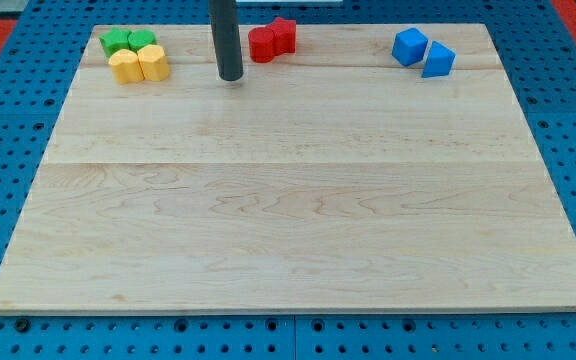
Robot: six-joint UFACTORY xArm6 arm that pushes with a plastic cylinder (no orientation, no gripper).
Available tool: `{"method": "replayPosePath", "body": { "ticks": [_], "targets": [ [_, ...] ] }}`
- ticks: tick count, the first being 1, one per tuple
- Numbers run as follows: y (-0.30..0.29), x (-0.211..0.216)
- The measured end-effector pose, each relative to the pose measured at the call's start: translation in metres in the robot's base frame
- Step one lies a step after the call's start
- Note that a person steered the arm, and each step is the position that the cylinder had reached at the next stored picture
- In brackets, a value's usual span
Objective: Separate the red star with red circle to the center
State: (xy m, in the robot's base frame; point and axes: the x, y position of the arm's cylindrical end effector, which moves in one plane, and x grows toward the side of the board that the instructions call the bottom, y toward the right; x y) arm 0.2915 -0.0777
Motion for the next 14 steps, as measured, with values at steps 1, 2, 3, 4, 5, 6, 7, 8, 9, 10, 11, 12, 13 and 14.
{"method": "replayPosePath", "body": {
  "ticks": [1, 2, 3, 4, 5, 6, 7, 8, 9, 10, 11, 12, 13, 14],
  "targets": [
    [-0.002, -0.017],
    [-0.011, -0.059],
    [-0.002, -0.093],
    [0.022, -0.099],
    [0.049, -0.099],
    [0.085, -0.085],
    [0.116, -0.063],
    [0.115, -0.065],
    [0.112, -0.065],
    [0.106, -0.065],
    [0.105, -0.065],
    [0.105, -0.065],
    [0.104, -0.065],
    [0.102, -0.065]
  ]
}}
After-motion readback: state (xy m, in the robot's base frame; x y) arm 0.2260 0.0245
